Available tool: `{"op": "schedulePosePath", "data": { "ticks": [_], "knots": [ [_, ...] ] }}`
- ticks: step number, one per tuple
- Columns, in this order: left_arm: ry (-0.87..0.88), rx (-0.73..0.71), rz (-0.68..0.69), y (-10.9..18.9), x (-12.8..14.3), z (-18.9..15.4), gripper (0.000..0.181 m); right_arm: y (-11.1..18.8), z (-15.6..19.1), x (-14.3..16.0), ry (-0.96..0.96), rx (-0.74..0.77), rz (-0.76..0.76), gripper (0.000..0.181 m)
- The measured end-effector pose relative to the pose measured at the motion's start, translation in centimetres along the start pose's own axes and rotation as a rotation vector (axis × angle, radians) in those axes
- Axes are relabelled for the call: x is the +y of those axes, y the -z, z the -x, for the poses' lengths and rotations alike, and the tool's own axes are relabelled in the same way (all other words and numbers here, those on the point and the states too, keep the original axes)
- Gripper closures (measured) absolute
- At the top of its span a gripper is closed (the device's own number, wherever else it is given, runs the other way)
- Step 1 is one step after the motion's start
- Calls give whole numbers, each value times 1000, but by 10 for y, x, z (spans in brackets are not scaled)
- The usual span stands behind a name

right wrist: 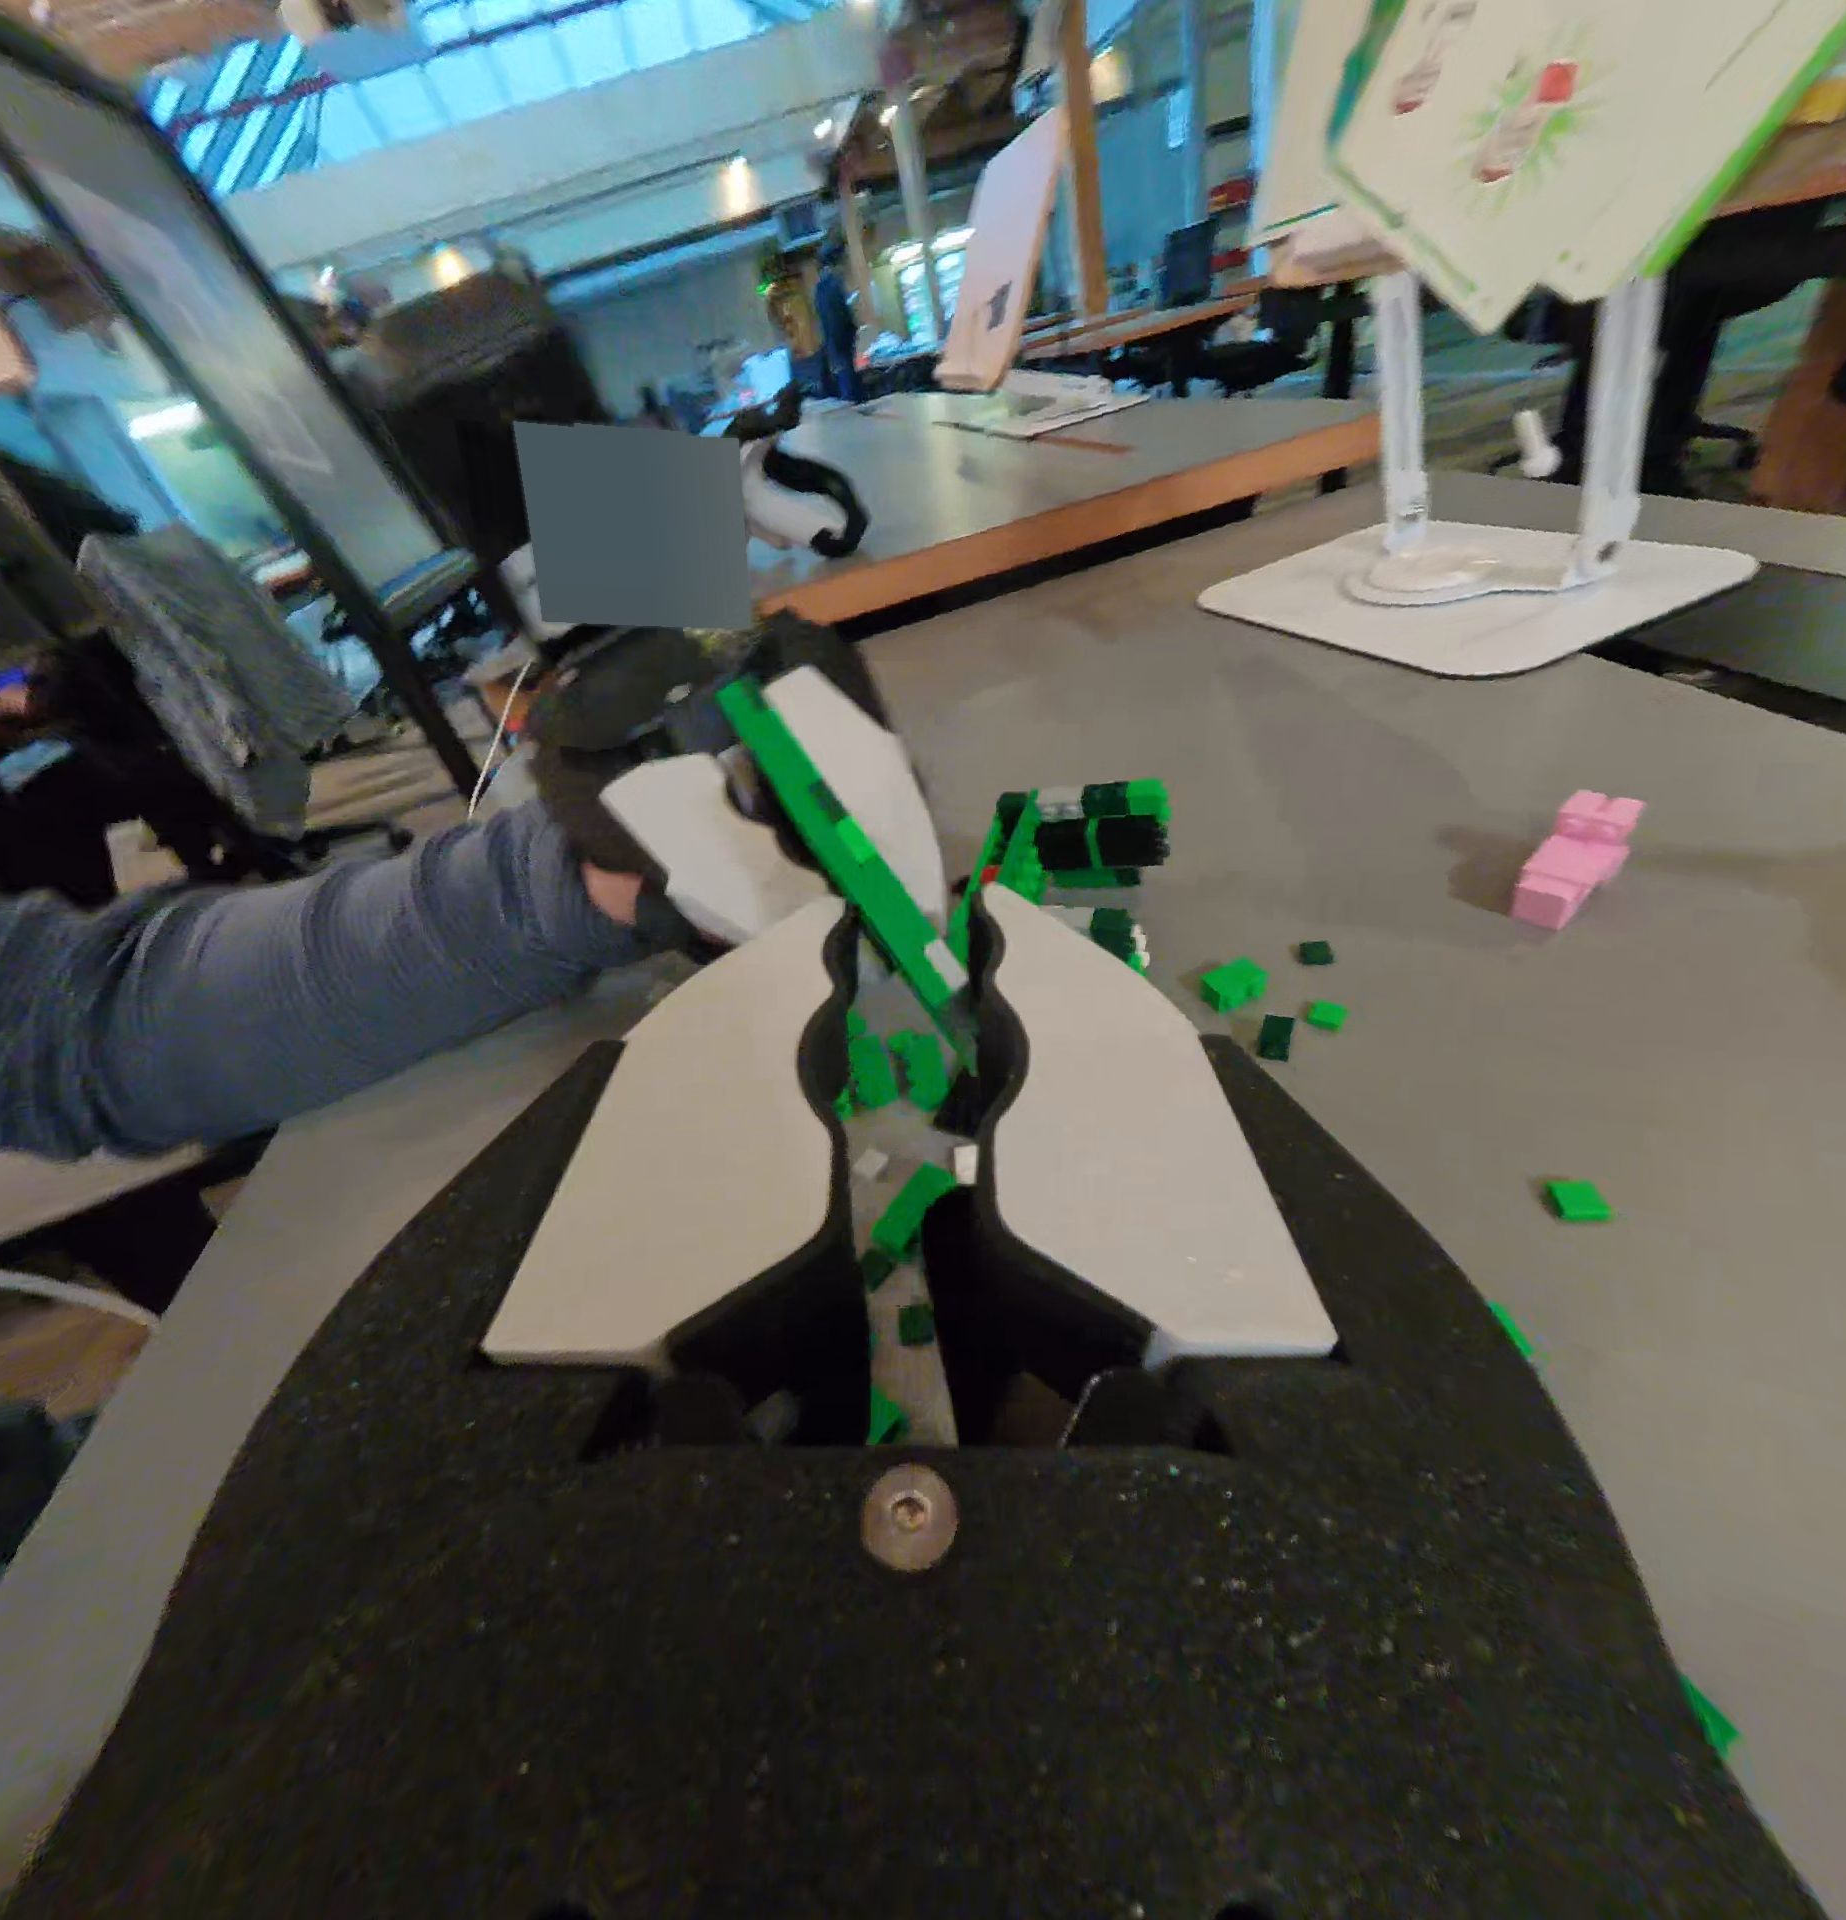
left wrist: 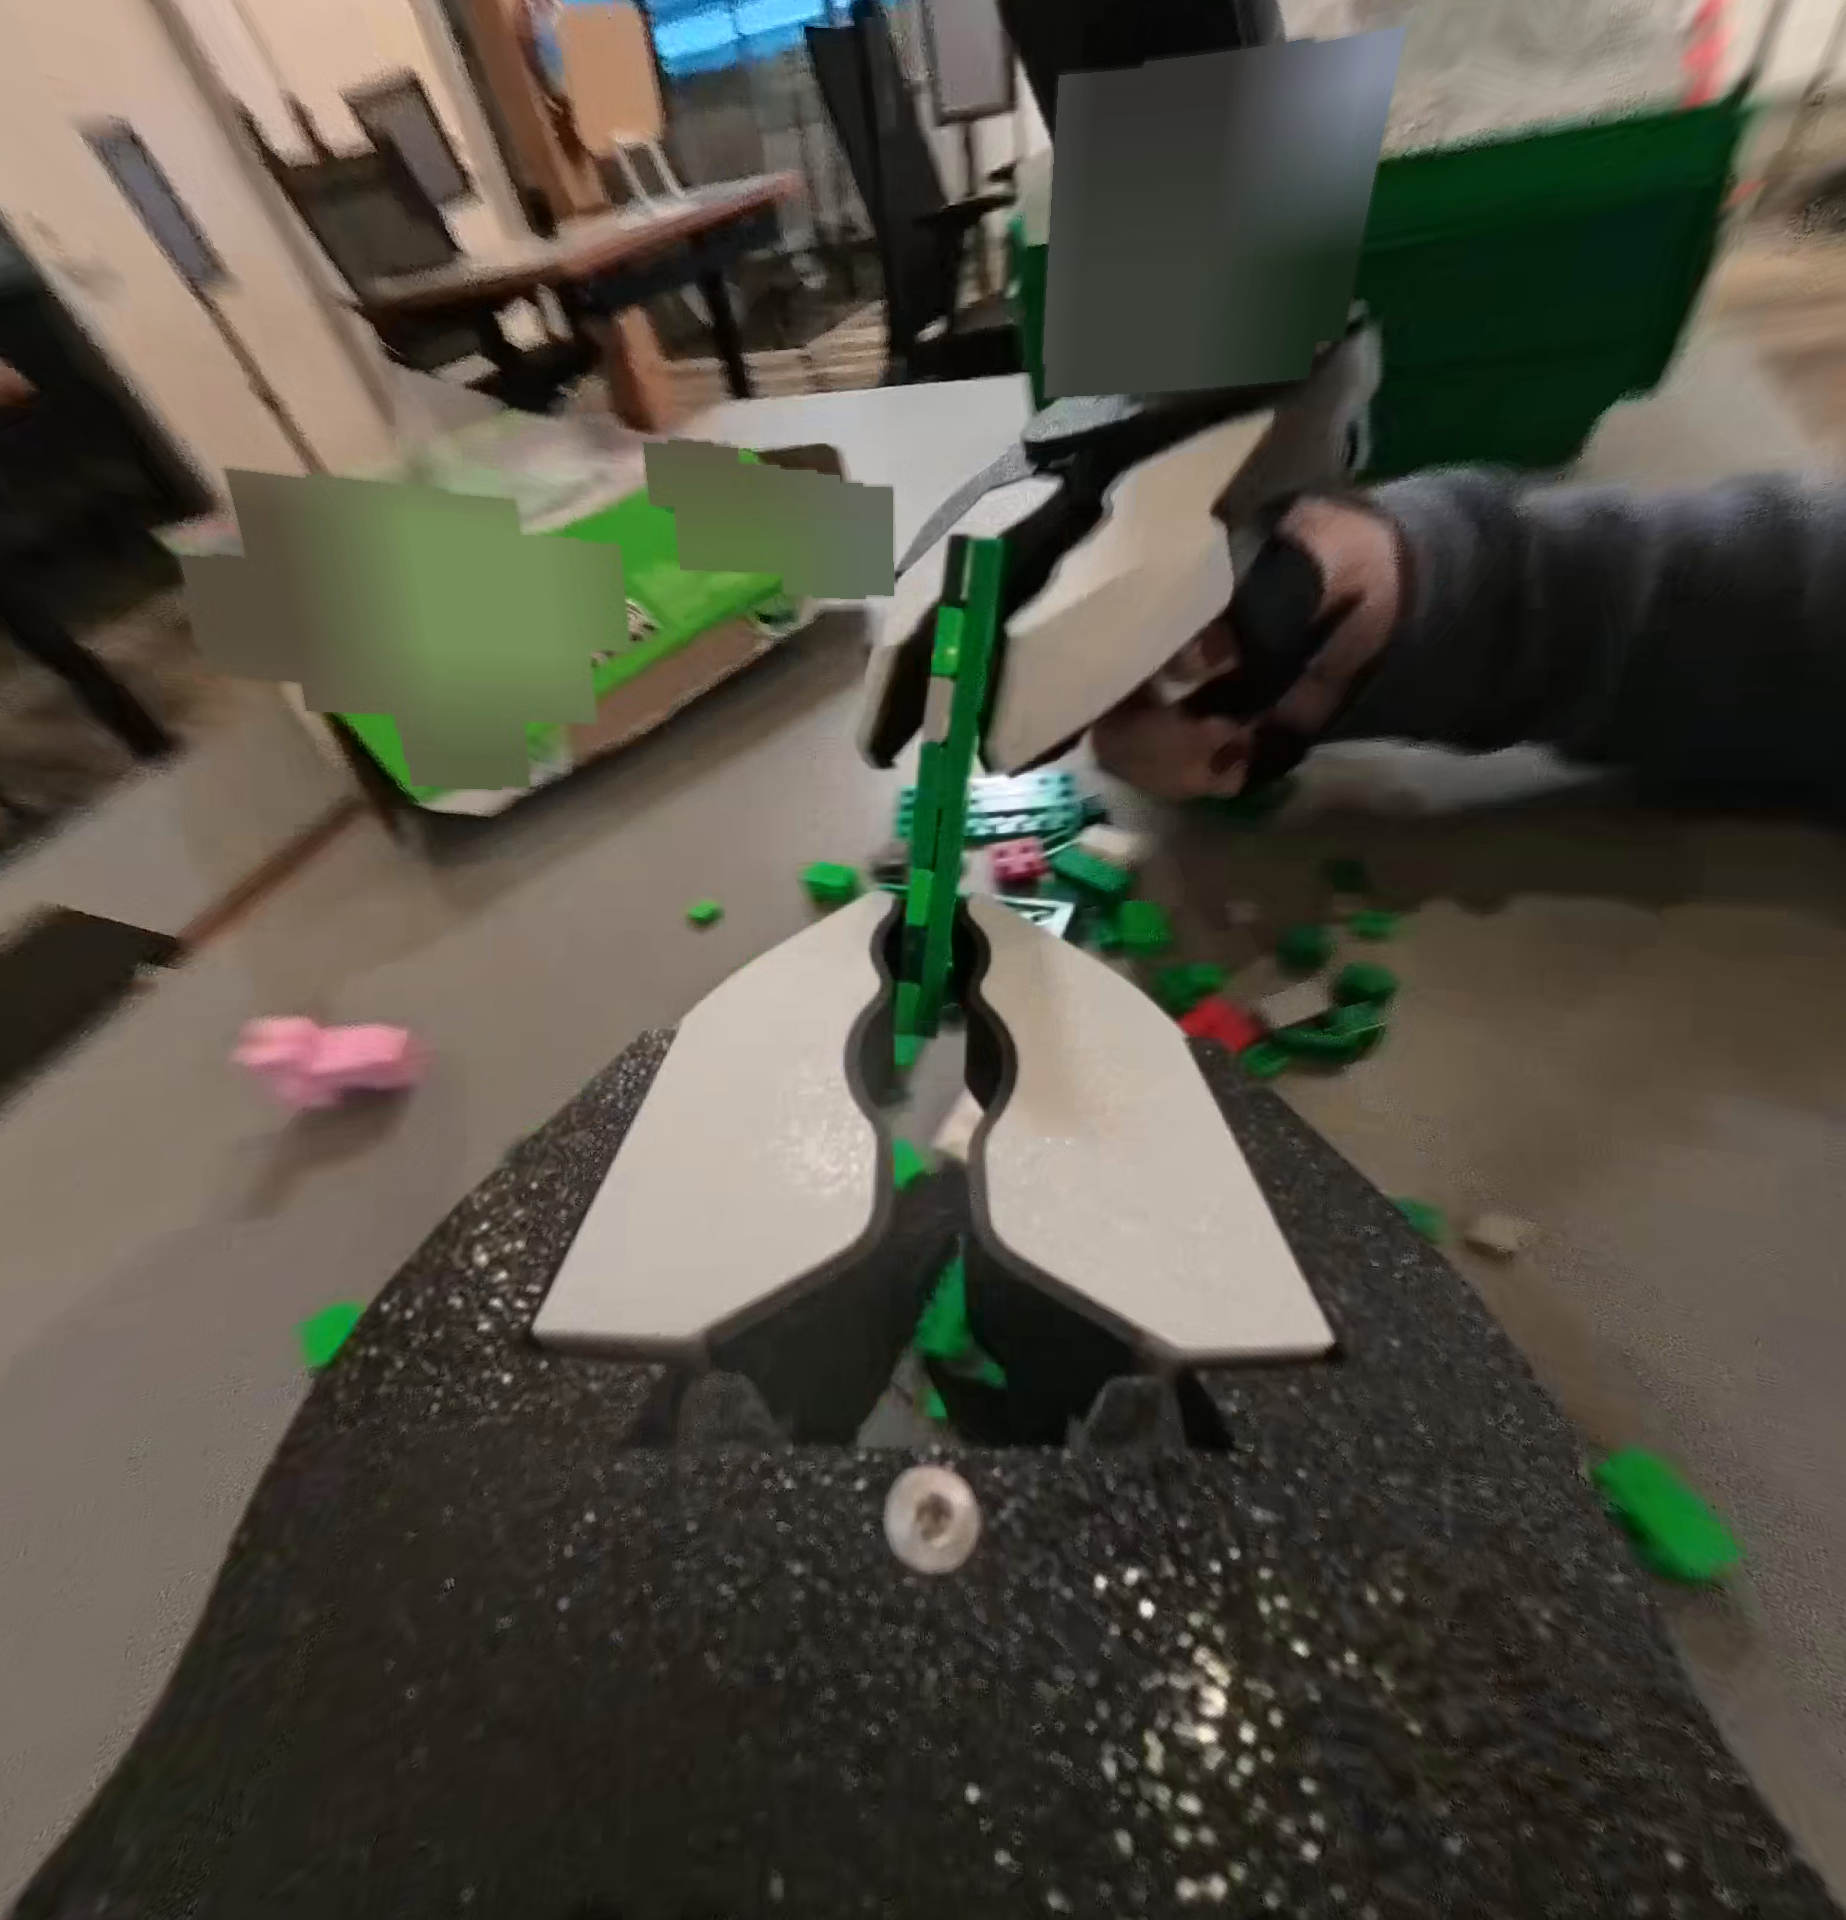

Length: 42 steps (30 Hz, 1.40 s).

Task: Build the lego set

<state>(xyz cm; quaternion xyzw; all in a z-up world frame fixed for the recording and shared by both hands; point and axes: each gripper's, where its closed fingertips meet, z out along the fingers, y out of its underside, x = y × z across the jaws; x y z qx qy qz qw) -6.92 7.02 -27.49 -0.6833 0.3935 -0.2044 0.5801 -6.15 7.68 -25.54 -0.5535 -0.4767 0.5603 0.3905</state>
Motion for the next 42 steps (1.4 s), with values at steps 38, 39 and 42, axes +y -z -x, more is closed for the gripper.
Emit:
{"op": "schedulePosePath", "data": {
  "ticks": [38,39,42],
  "knots": [
    [203,93,-13,-23,-4,-20,138,-1,8,-7,-285,-175,-79,175],
    [230,129,-28,-24,-5,-25,146,-3,12,-8,-280,-188,-86,175],
    [250,164,-25,-24,-5,-28,167,-7,17,-6,-227,-191,-70,174]
  ]
}}
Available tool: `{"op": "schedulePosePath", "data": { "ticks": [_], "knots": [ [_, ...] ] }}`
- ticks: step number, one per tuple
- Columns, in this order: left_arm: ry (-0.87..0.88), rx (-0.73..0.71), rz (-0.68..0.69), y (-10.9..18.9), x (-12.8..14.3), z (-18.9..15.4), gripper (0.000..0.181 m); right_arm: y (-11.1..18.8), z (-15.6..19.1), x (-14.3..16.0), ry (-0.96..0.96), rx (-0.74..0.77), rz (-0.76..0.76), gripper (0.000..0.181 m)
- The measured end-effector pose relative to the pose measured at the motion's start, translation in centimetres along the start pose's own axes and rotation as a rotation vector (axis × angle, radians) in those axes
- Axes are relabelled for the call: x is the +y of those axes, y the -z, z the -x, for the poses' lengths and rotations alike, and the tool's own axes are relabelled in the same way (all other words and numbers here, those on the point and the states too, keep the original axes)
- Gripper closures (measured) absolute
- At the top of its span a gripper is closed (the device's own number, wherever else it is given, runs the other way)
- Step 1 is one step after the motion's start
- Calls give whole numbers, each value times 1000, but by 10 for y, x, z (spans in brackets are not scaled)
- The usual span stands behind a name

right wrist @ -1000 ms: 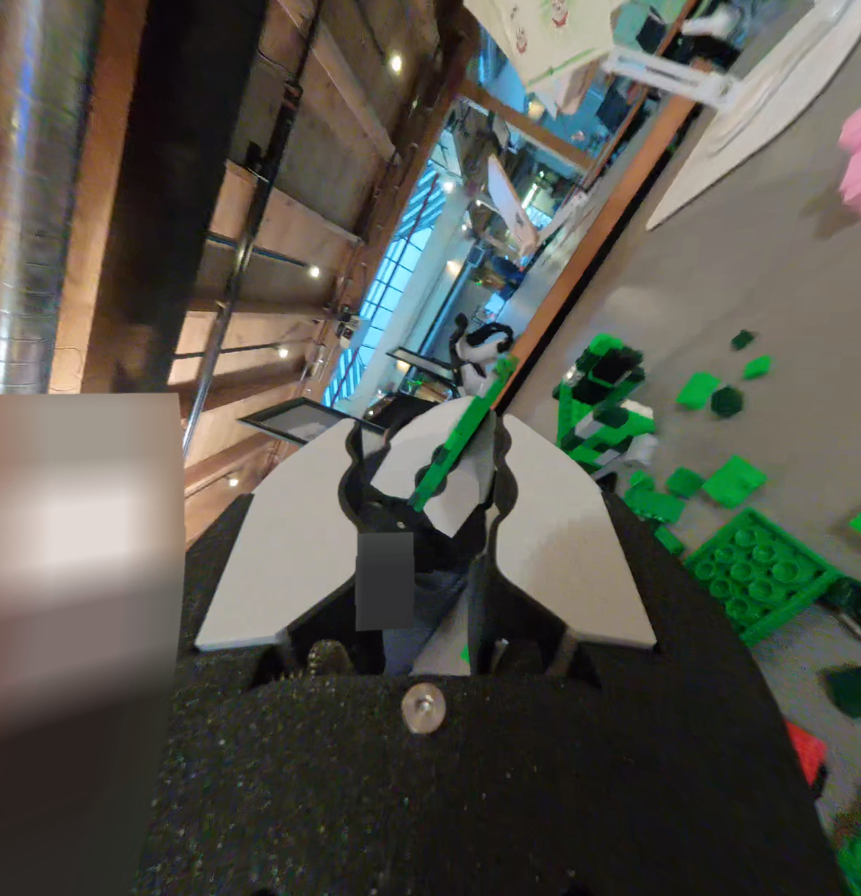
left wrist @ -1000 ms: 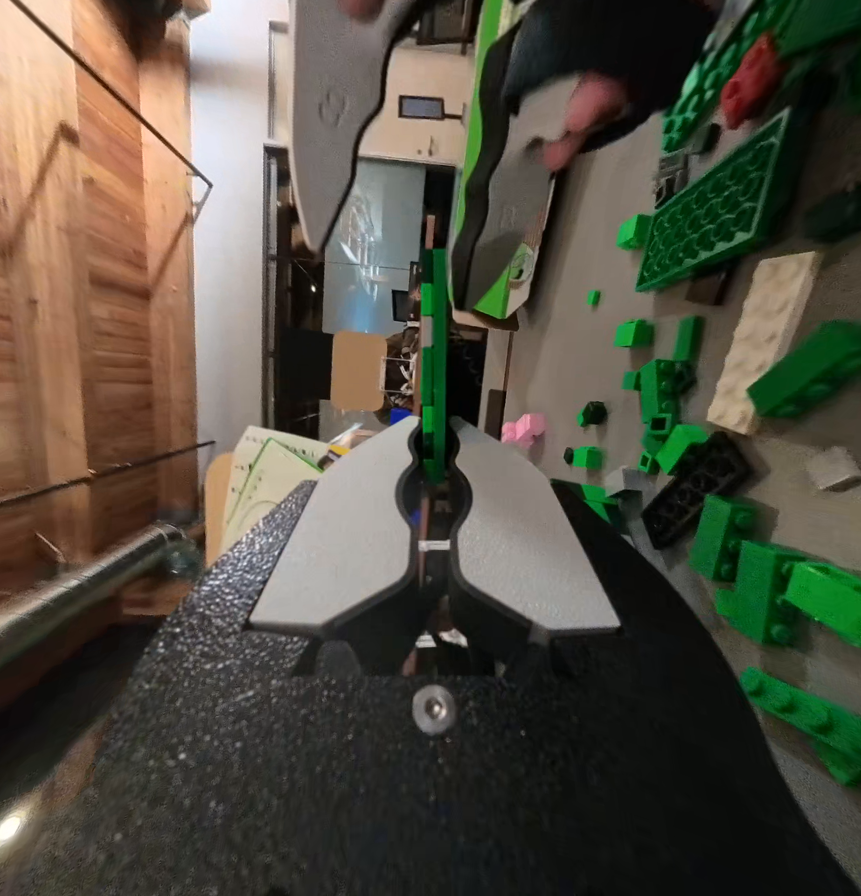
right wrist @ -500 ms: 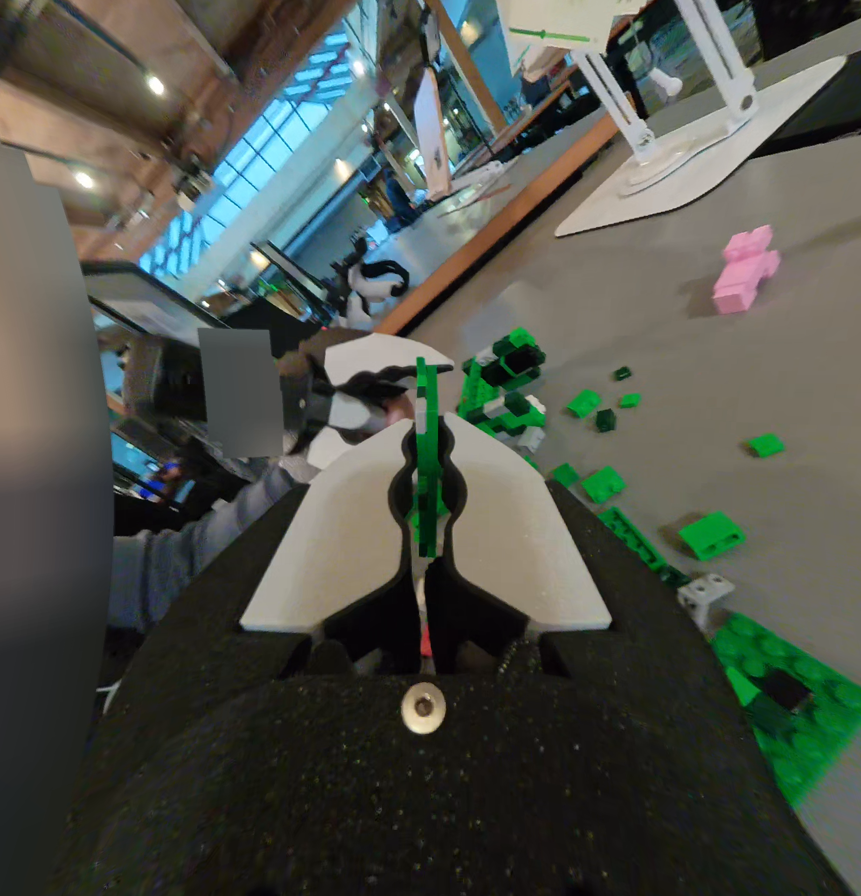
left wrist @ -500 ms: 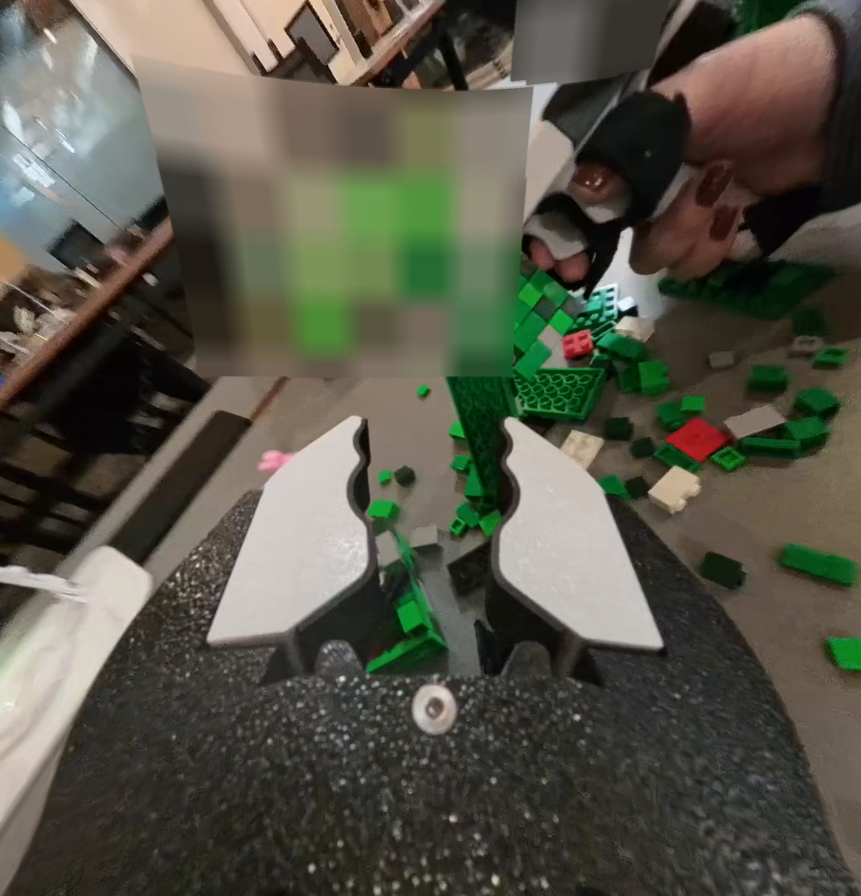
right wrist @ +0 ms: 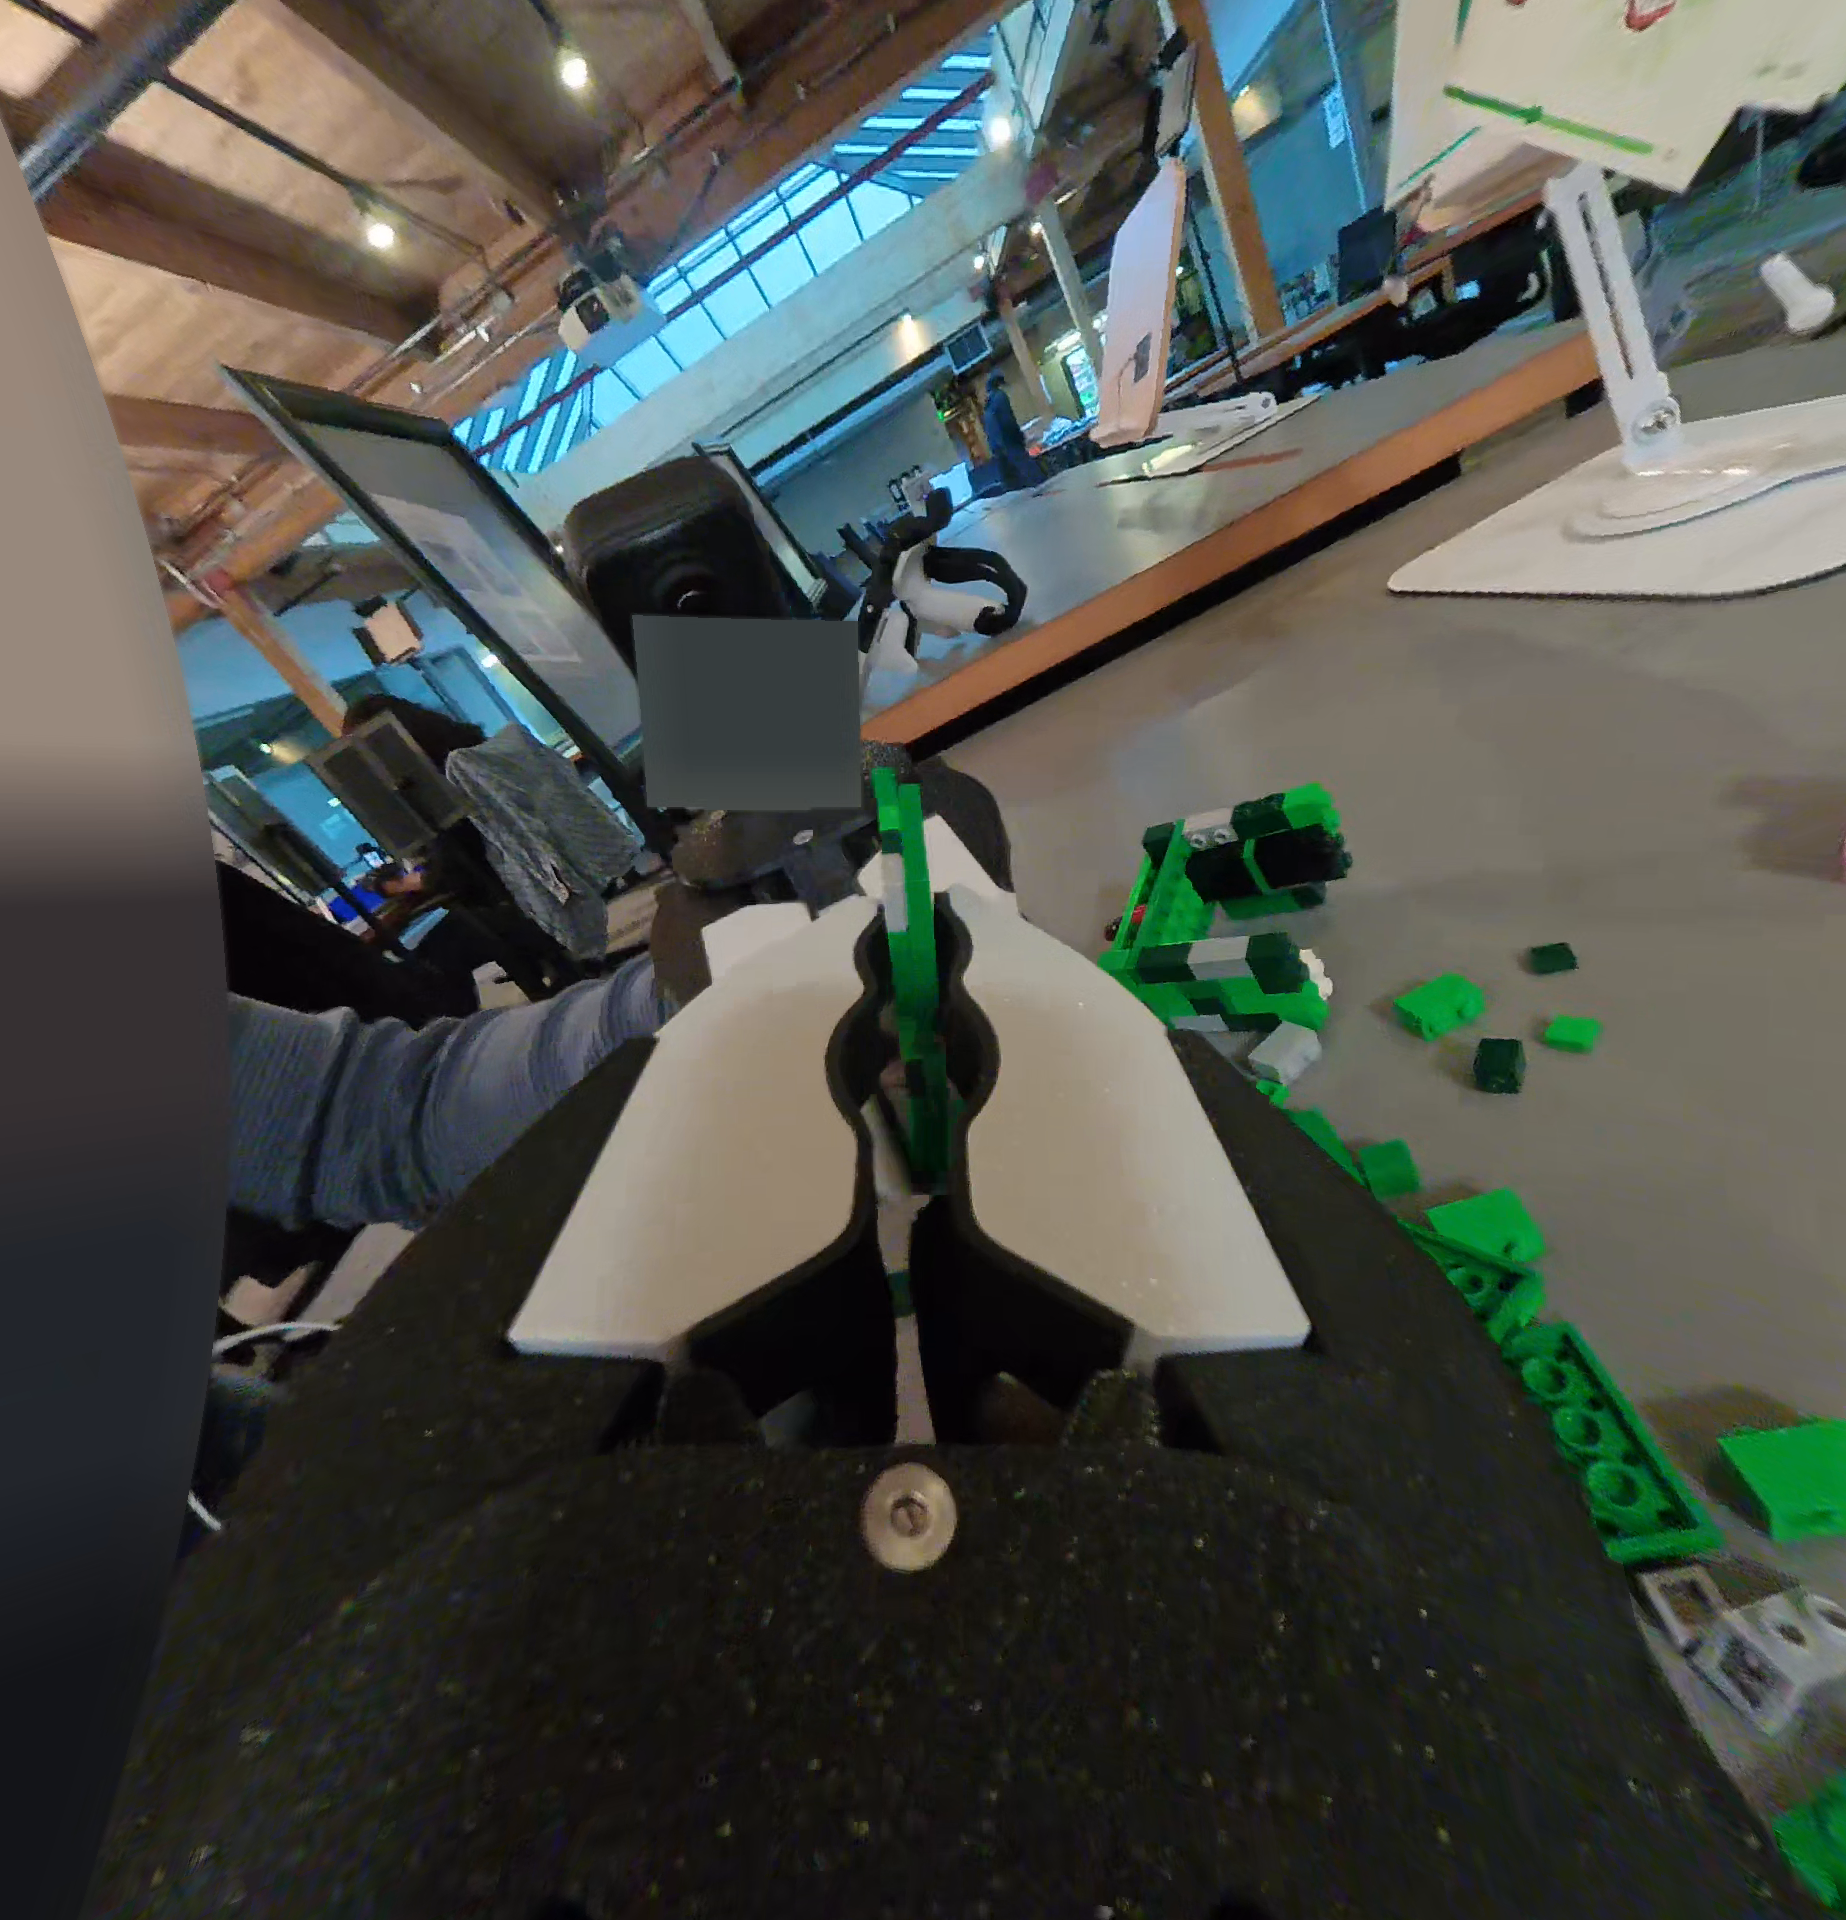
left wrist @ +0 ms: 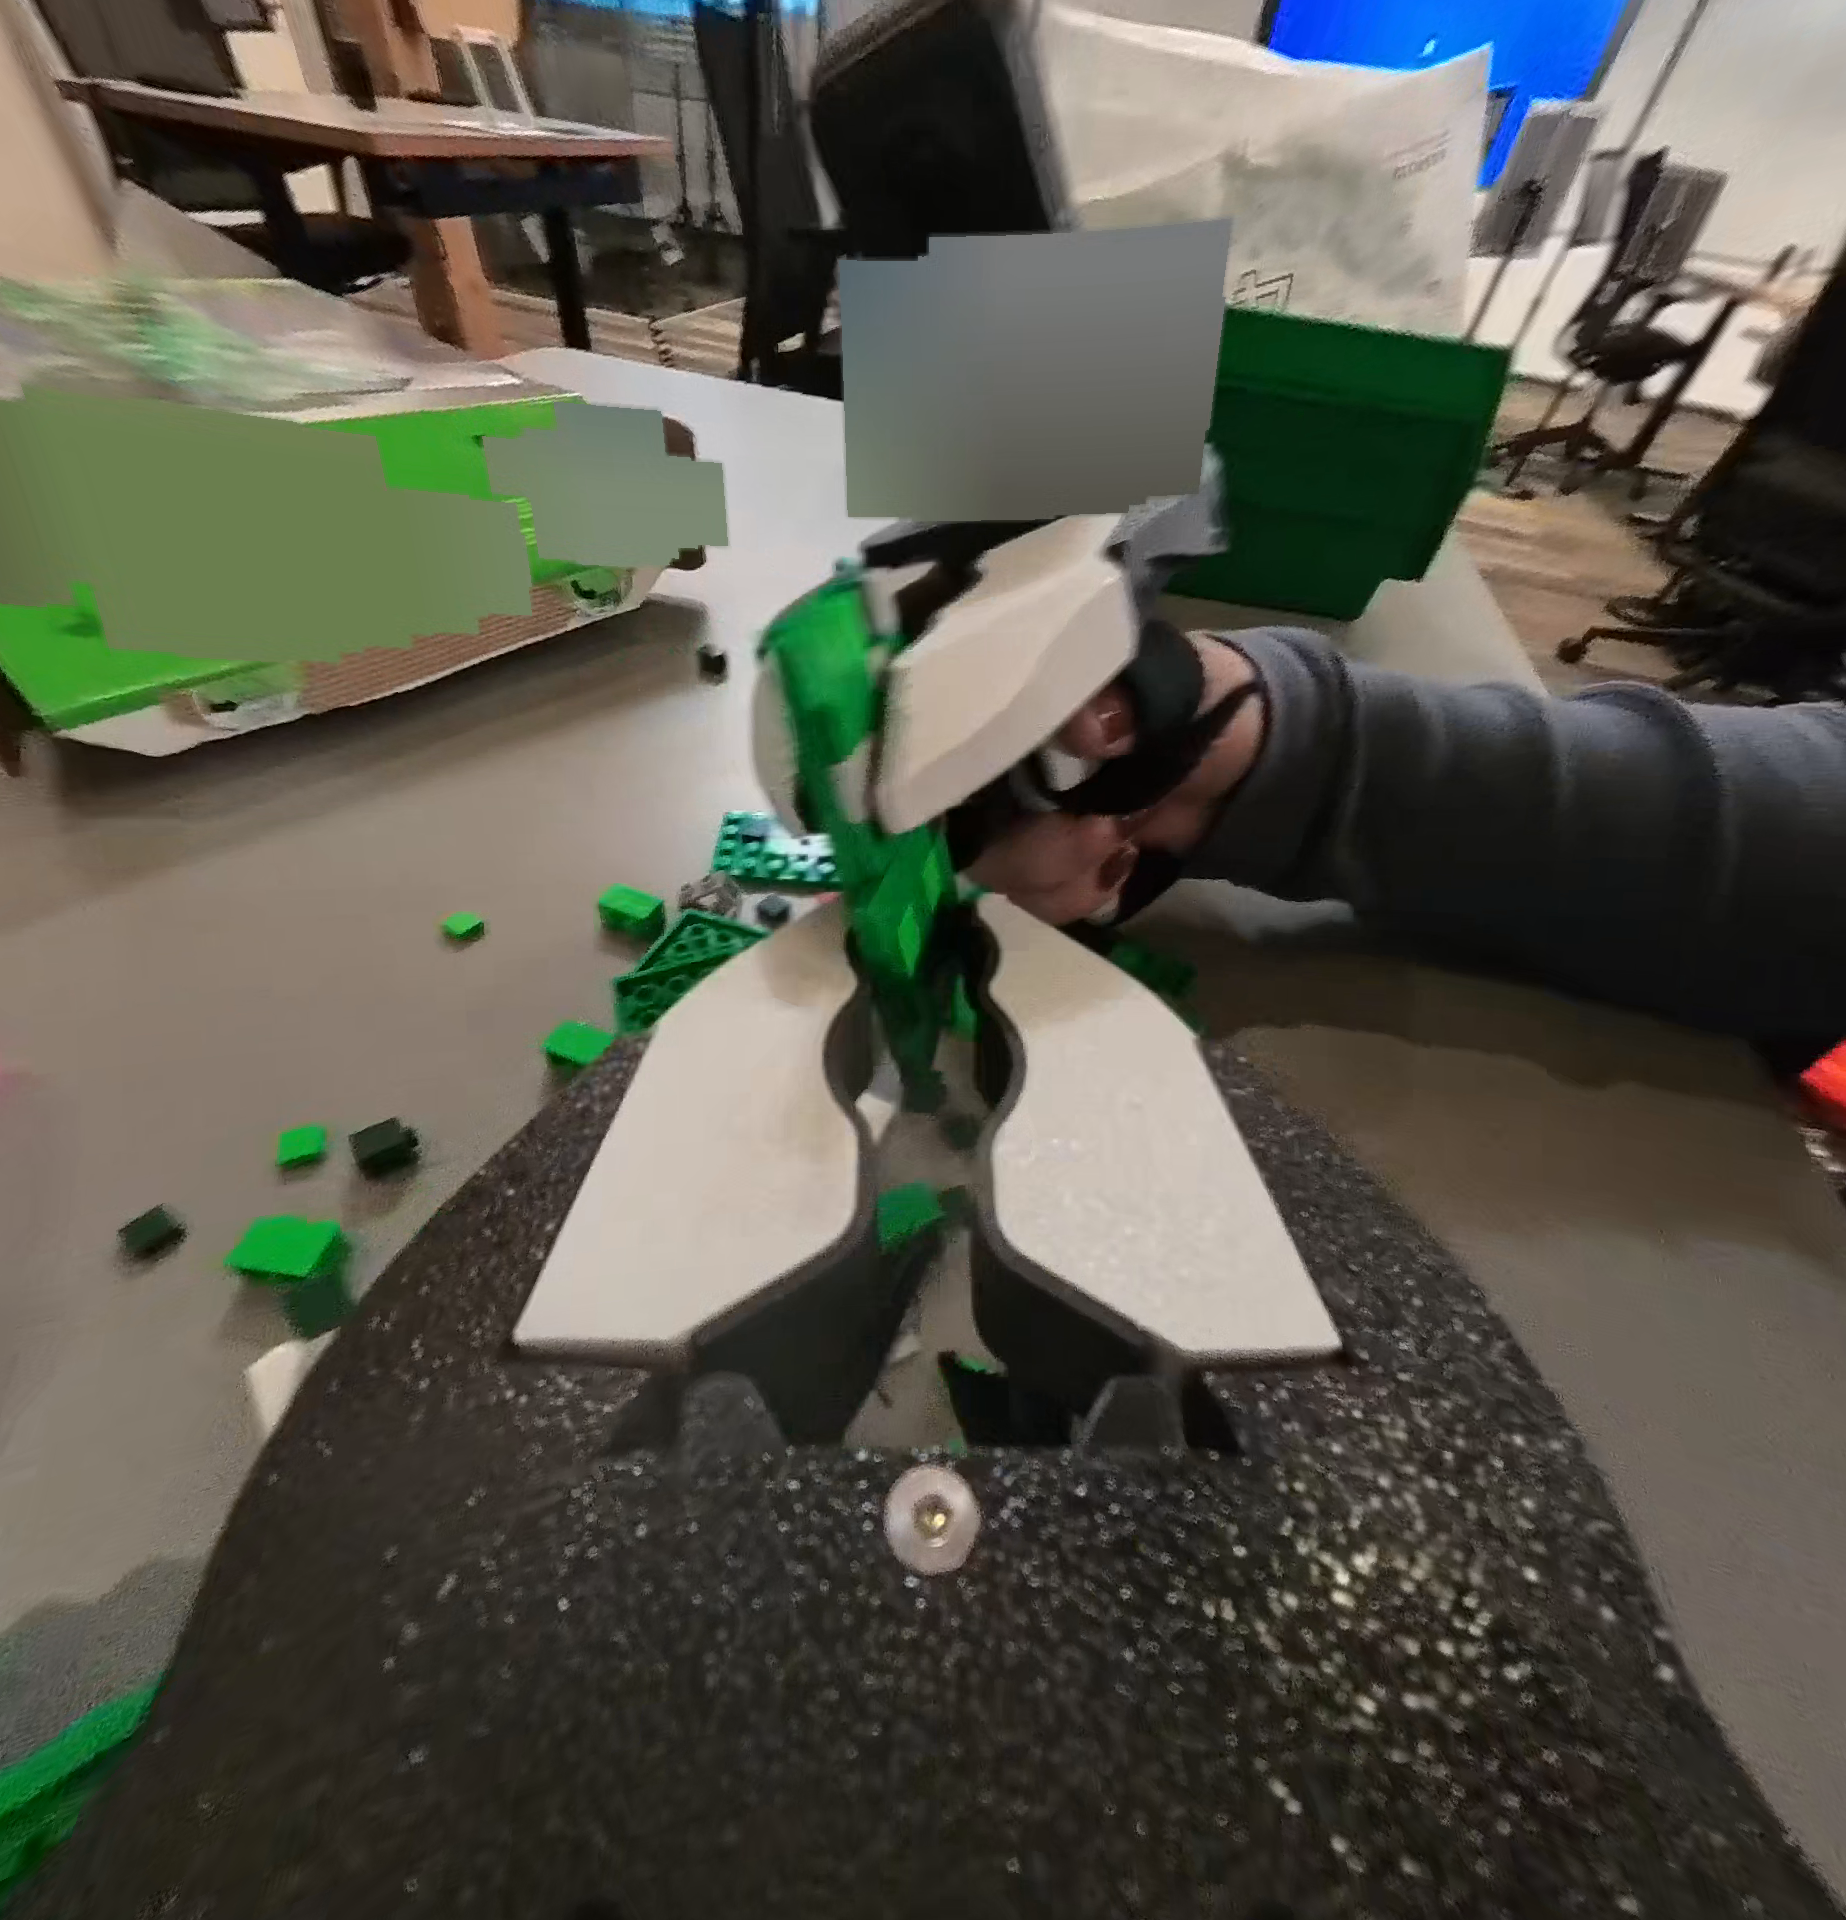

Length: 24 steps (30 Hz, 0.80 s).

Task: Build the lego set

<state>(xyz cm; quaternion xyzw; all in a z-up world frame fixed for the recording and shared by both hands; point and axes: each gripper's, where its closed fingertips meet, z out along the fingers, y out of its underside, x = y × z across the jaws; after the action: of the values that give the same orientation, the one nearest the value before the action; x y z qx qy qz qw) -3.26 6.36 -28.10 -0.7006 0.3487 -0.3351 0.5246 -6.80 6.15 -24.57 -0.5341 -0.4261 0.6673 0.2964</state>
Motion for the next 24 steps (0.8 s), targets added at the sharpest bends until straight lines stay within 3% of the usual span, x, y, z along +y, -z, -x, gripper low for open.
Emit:
{"op": "schedulePosePath", "data": {
  "ticks": [2,6,10,12,15,17,21,24],
  "knots": [
    [-75,-100,50,6,3,13,176,1,-3,1,81,56,33,162],
    [-479,-412,292,24,17,44,175,11,-14,7,384,261,157,140],
    [-709,-426,478,22,36,44,176,10,-14,23,595,327,326,138],
    [-734,-387,494,18,42,39,176,10,-18,34,690,366,426,140],
    [-726,-370,463,17,40,37,176,8,-20,43,806,401,514,163],
    [-717,-381,435,19,37,39,174,7,-23,41,893,442,542,169],
    [-775,-562,351,31,15,55,152,12,-31,30,966,544,538,175],
    [-883,-638,332,36,5,57,152,14,-34,26,992,575,522,175]
  ]
}}
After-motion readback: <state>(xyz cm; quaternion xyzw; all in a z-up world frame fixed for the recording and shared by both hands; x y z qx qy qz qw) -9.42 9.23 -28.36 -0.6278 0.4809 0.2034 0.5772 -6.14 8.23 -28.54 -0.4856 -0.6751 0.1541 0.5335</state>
